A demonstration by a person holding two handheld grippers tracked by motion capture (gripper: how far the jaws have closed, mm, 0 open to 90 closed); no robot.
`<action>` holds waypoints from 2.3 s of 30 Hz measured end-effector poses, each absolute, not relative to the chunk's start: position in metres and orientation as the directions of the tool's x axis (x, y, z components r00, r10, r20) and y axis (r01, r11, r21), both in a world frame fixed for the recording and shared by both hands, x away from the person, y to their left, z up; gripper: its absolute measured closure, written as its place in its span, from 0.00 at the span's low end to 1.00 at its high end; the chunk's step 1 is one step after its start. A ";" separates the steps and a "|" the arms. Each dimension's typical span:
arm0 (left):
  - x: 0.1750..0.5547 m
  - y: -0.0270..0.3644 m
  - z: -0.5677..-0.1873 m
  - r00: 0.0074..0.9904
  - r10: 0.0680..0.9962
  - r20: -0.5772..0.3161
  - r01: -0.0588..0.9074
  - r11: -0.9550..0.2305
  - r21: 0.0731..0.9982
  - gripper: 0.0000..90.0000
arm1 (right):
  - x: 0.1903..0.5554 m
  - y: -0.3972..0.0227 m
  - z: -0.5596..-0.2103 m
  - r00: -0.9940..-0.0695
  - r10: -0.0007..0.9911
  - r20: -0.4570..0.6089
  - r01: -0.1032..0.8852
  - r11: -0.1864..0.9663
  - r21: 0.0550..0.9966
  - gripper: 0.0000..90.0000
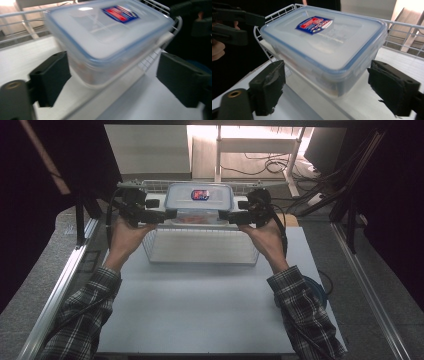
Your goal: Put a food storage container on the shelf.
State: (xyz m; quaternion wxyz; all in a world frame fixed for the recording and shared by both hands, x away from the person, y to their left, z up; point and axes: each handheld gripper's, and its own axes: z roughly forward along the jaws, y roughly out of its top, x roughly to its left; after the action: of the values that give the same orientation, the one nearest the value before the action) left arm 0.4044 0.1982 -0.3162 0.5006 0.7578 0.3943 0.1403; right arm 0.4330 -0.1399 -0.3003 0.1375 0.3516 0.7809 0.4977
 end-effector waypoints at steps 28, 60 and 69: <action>0.319 0.188 -0.382 0.719 0.683 -0.127 0.388 -0.242 0.889 0.03 | 0.349 -0.175 -0.346 -0.783 0.621 0.026 0.310 0.355 0.882 0.02; 0.246 0.194 -0.464 0.714 0.685 -0.146 0.418 -0.249 0.874 0.04 | 0.283 -0.202 -0.423 -0.750 0.661 0.006 0.337 0.375 0.863 0.01; 0.228 0.199 -0.491 0.697 0.703 -0.142 0.418 -0.237 0.877 0.05 | 0.266 -0.201 -0.454 -0.747 0.665 0.009 0.345 0.377 0.860 0.02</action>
State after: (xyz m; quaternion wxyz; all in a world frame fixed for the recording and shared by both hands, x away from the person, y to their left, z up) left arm 0.2276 0.1988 -0.4908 0.5004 0.7733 0.3623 0.1426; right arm 0.2662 -0.2005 -0.4538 0.1723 0.3111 0.8116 0.4635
